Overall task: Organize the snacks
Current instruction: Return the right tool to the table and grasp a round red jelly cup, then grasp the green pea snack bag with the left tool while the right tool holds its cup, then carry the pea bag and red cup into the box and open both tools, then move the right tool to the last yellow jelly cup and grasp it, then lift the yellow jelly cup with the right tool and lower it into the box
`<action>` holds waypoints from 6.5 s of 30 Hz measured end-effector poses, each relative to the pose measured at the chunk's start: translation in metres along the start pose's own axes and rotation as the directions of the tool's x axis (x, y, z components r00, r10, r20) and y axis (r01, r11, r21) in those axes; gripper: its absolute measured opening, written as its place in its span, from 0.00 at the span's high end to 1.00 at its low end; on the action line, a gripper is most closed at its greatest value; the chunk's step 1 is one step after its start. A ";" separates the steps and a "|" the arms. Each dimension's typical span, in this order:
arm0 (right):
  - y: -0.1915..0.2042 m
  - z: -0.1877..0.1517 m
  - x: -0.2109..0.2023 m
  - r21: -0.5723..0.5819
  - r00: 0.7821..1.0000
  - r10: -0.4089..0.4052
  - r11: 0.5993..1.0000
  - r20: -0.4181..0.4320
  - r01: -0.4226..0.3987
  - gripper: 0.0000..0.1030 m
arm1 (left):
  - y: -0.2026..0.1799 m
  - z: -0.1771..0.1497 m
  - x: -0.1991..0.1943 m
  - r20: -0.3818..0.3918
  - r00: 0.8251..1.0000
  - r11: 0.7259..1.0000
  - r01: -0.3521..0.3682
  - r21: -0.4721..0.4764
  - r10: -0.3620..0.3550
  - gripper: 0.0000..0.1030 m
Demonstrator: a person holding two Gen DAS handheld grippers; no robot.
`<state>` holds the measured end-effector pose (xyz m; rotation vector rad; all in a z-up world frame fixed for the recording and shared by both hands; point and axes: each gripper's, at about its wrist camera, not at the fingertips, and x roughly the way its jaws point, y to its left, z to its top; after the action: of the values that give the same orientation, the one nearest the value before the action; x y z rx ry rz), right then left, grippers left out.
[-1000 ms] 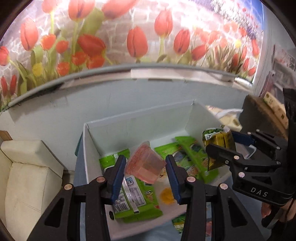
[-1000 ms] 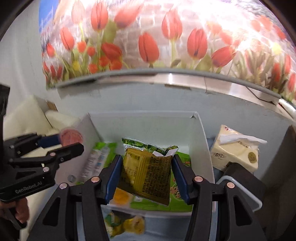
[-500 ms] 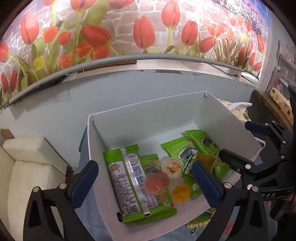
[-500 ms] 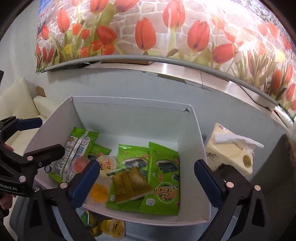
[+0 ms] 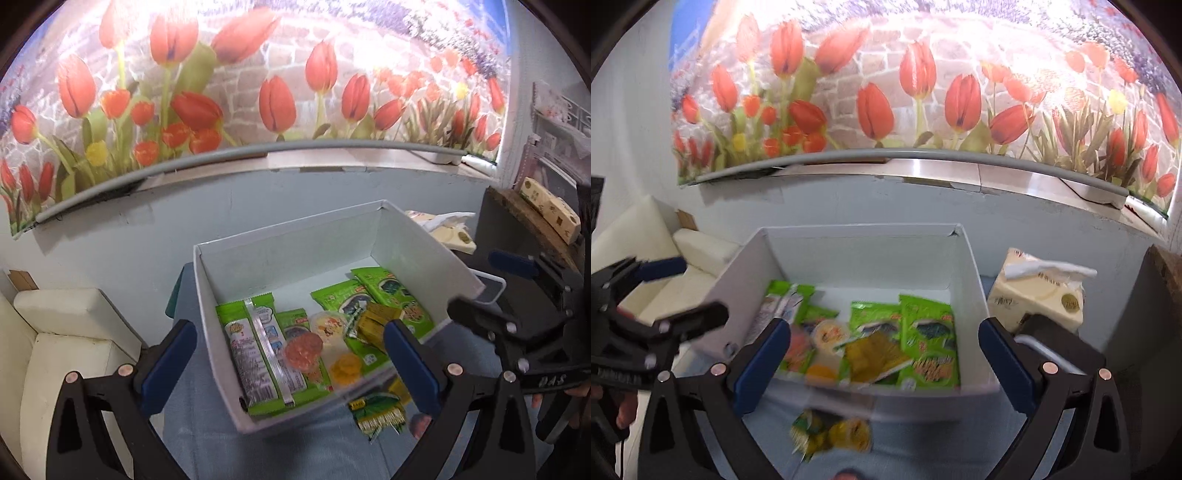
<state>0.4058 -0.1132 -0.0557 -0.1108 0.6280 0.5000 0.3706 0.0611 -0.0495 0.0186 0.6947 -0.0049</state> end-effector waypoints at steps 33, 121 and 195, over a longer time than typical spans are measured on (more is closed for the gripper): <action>0.018 -0.151 0.028 0.070 0.977 0.081 0.995 -0.195 -0.068 0.53 | -0.035 -0.152 -0.039 -0.138 0.989 0.997 0.045 -0.065 -0.054 0.00; -0.032 0.021 0.038 0.069 0.996 -0.060 0.996 0.072 0.055 0.00 | 0.009 0.009 0.057 -0.108 0.994 0.998 0.026 -0.061 -0.033 0.00; 0.028 -0.127 0.013 0.011 0.983 0.029 1.000 -0.180 -0.027 0.69 | -0.019 -0.143 -0.078 -0.063 0.996 0.997 0.058 -0.060 -0.061 0.00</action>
<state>0.3337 -0.1148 -0.1646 -0.1402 0.8094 0.5179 0.2185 0.0442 -0.1097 -0.0581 0.7596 -0.0414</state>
